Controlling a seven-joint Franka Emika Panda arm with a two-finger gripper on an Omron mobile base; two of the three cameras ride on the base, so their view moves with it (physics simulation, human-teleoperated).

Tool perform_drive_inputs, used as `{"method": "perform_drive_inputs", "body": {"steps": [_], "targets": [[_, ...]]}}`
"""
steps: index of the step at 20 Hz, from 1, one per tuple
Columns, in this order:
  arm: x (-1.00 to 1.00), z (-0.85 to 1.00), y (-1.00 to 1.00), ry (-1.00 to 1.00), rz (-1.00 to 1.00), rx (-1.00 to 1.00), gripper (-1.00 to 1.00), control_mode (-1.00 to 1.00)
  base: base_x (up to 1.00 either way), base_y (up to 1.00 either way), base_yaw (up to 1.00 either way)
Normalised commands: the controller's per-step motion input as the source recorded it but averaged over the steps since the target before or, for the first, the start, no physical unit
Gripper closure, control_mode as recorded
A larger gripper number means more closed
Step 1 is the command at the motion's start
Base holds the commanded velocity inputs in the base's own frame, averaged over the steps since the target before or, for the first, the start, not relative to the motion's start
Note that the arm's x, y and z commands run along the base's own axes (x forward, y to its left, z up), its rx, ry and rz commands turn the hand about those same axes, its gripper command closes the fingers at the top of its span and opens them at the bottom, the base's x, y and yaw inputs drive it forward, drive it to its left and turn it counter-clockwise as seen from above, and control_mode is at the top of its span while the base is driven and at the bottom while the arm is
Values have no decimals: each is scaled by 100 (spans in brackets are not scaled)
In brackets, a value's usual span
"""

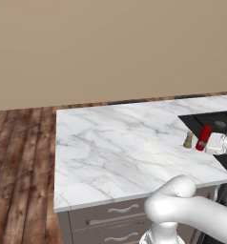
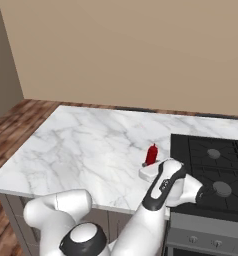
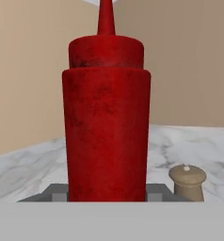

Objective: Take 2 condiments from the cabinet and move them on the counter near the stove.Make sure the condiments are lined up with each other, next to each other.

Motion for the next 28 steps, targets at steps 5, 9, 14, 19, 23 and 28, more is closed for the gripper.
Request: {"method": "perform_drive_inputs", "body": {"steps": [5,9,14,19,23,28], "targets": [[8,-17,-6,0,-2,-1,100,-100,0,0,0],[0,-9,-19,0,0,0,100,-100,0,0,0],[5,-7,-18,0,0,0,100,-100,0,0,0],[18,-18,-10,0,0,-1,100,-100,0,0,0],[22,-19,-14,0,0,-1,100,-100,0,0,0],[21,-16,-14,0,0,0,100,-100,0,0,0]]}}
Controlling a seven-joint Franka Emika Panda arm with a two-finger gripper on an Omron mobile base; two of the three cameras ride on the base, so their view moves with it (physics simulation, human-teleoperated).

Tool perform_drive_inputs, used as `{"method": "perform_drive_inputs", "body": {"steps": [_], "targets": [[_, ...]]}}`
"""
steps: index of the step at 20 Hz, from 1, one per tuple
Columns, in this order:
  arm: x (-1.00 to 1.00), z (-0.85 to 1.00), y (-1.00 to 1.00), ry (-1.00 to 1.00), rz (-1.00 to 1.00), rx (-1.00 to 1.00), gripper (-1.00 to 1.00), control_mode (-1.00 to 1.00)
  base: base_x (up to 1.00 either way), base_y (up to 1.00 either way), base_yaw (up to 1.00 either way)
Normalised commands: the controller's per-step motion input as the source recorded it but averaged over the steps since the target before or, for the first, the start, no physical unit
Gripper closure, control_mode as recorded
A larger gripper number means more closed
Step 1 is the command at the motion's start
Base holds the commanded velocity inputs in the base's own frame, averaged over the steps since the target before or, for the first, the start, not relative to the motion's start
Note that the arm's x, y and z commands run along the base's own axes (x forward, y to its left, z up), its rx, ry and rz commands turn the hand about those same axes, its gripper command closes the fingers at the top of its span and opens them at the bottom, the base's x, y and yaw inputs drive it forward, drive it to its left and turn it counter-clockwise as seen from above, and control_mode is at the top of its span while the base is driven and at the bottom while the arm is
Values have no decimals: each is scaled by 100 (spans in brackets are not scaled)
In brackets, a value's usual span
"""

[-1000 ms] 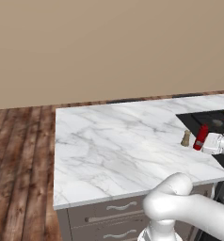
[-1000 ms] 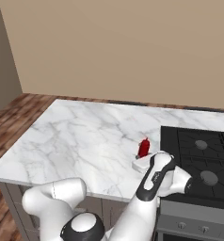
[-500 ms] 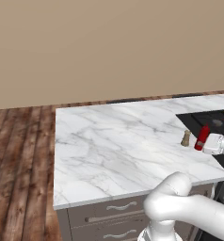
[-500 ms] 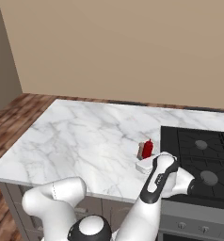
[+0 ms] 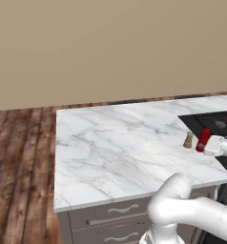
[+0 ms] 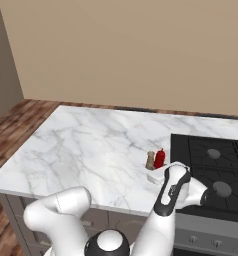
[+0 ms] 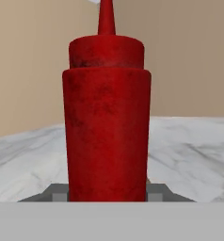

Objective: Take 2 condiments from the cabinet and move them on the counter near the stove.Make sure the condiments are lined up with each other, next to each other.

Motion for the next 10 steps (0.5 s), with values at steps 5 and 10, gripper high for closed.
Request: {"method": "perform_drive_inputs", "body": {"steps": [5,10], "targets": [[19,-12,-4,0,0,0,100,-100,0,0,0],[16,-12,0,0,0,0,100,-100,0,0,0]]}}
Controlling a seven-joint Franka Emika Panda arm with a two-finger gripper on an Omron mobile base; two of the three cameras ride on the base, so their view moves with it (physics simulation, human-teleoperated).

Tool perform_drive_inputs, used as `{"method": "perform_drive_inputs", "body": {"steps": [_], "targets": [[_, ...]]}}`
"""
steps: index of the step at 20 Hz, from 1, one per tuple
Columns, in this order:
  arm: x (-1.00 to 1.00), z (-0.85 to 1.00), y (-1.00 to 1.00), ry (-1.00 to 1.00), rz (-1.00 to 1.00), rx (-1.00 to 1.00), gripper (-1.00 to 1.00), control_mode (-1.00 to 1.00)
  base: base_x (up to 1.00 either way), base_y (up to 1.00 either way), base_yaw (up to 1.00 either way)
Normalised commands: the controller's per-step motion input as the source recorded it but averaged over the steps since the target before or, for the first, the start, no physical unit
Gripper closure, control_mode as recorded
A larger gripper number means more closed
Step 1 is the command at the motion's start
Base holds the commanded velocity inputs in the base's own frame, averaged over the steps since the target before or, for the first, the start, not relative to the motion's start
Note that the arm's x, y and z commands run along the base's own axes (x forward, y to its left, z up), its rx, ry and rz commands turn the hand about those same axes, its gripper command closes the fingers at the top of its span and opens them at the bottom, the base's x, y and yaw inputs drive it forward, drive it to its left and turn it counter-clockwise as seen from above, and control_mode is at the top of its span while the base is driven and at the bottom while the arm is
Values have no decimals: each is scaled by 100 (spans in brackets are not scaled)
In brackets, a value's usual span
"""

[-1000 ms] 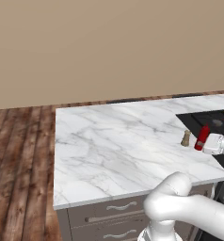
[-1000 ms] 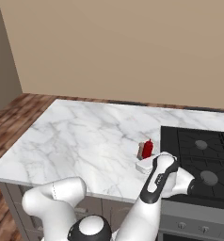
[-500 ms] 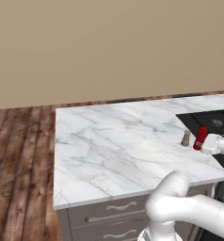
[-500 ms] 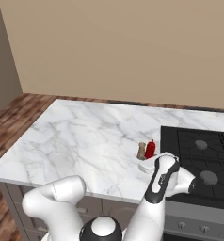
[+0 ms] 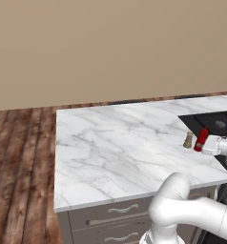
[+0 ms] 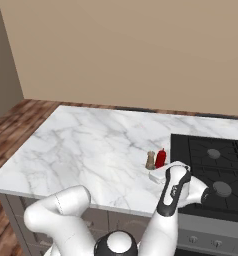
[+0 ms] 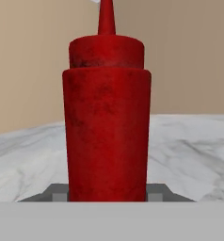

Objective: Take 2 condiments from the cabinet and move them on the counter near the stove.Make sure the condiments are lined up with each other, next to each other.

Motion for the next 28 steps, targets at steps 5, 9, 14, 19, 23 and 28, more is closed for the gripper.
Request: {"method": "perform_drive_inputs", "body": {"steps": [5,9,14,19,23,28], "targets": [[14,-15,0,0,0,0,100,-100,0,0,0],[12,-14,0,0,0,0,100,-100,0,0,0],[11,-13,0,0,0,0,100,-100,0,0,0],[7,-15,0,0,0,0,100,-100,0,0,0],[2,-16,0,0,0,0,100,-100,0,0,0],[0,-18,0,0,0,0,100,-100,0,0,0]]}}
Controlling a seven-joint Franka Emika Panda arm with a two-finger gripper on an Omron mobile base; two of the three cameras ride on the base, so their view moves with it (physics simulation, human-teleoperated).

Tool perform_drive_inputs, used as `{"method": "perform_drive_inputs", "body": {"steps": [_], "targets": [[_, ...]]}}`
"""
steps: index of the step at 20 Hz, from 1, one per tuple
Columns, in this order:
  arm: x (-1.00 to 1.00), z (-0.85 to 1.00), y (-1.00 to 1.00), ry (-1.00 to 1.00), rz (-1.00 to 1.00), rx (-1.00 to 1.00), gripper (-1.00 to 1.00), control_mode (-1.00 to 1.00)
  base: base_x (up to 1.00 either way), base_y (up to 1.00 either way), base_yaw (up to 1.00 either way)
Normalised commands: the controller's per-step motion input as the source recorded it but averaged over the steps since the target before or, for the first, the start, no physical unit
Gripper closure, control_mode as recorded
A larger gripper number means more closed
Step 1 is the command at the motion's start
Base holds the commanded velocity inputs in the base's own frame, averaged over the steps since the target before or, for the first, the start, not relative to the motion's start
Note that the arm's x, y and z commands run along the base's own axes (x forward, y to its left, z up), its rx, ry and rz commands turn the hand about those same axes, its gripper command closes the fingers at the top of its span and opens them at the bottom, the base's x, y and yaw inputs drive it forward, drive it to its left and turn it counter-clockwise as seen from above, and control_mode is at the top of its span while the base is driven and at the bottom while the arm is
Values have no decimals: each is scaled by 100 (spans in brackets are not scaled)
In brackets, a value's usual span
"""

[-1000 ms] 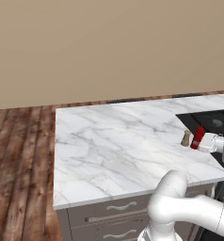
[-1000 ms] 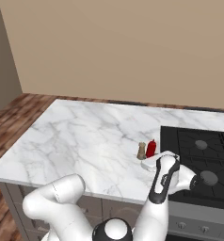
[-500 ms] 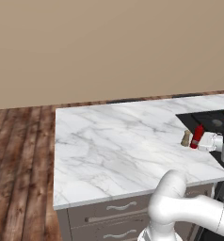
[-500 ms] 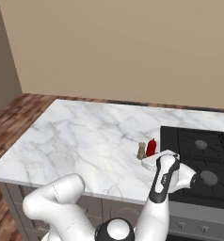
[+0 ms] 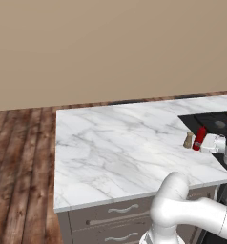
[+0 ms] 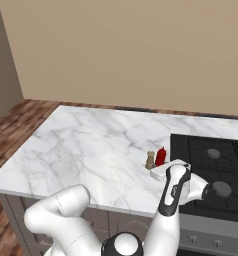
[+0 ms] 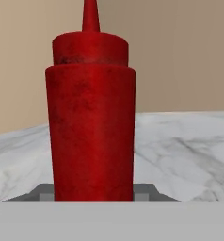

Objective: Take 2 condiments from the cabinet and move them on the counter near the stove.Make sure the condiments are lined up with each other, next to each other.

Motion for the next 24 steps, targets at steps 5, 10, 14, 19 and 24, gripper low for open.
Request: {"method": "perform_drive_inputs", "body": {"steps": [5,10,14,19,24], "targets": [[0,-21,0,0,0,0,100,-100,0,0,0],[0,-19,0,0,0,0,100,-100,0,0,0],[0,-17,0,0,0,0,100,-100,0,0,0],[0,-13,0,0,0,0,100,-100,0,0,0],[0,-14,0,0,0,0,100,-100,0,0,0]]}}
